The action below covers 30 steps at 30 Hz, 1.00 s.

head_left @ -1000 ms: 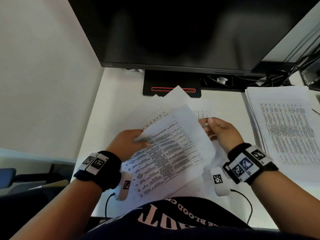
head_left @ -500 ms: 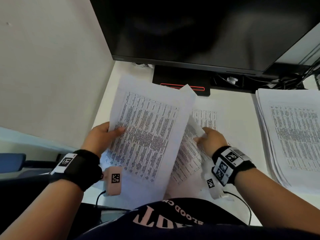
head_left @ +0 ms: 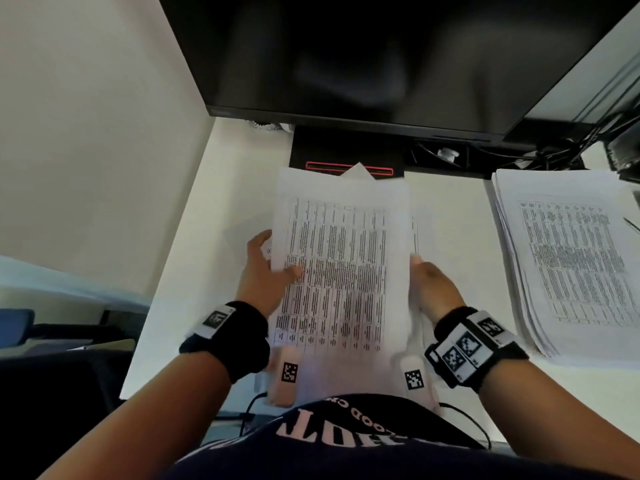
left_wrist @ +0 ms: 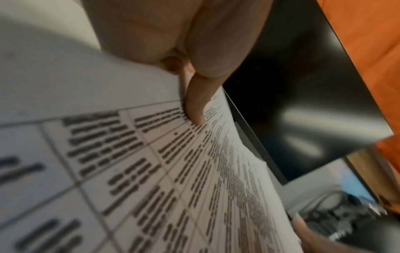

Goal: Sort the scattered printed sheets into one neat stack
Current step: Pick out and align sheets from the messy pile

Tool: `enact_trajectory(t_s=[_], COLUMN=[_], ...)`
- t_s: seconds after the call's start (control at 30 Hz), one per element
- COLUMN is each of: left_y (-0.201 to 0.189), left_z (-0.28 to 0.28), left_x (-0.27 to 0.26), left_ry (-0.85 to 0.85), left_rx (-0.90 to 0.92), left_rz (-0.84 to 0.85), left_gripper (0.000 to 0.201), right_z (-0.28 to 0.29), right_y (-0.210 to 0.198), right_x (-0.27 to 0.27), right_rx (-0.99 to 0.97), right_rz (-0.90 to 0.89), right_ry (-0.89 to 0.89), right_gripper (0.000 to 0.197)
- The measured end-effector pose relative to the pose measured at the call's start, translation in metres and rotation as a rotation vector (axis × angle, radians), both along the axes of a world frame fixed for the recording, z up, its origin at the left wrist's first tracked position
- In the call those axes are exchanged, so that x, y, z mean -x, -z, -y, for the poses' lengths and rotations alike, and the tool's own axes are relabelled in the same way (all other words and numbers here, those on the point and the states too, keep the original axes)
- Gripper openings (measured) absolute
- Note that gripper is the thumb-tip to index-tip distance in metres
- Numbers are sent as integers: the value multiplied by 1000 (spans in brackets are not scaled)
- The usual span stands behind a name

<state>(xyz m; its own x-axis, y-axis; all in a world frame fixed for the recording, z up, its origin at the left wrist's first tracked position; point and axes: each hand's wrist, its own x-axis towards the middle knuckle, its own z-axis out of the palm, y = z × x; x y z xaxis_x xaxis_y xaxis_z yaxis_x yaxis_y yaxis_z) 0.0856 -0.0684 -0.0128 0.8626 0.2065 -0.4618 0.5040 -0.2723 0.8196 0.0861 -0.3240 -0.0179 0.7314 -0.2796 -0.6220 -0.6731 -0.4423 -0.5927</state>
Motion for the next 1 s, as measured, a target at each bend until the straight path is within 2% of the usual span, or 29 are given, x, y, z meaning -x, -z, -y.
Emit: enact_trajectory(t_s=[0.07,0.13,0.2,0.3,0.53,0.7,0.8,0.87,0.93,1.0], left_y=[10,15,18,24,9,6,4,3,4,6], left_z=[8,16,22,27,36,35,30,25,21,16], left_x=[6,12,18,19,13,17,22,25,28,30], left_ry=[164,293,260,145,67,34,-9,-13,1,-6], left_rx=[-110,-235,-301,-393,-165,-54,-60,-66,-76,-67], left_rz=[-72,-127,-109,-15,-35,-26,6,12,6,-7], left_gripper=[65,40,31,40,19,19,24,24,24,24], right_z=[11,21,25,25,17,12,23,33,41,45], right_y=[5,12,13,14,21,19,17,16,15,15], right_x=[-1,-1,0,-2,-5,-1,-8,-18,-27,-35], right_rx=[84,128,172,146,101,14,112,270,416,428], right_rz=[112,142,124,77,37,83,152,217,211,141], right_ry=[129,197,215,215,-38,-121,-108,-147,-218,-260], right_gripper=[38,37,42,39,24,16,26,37,47,50])
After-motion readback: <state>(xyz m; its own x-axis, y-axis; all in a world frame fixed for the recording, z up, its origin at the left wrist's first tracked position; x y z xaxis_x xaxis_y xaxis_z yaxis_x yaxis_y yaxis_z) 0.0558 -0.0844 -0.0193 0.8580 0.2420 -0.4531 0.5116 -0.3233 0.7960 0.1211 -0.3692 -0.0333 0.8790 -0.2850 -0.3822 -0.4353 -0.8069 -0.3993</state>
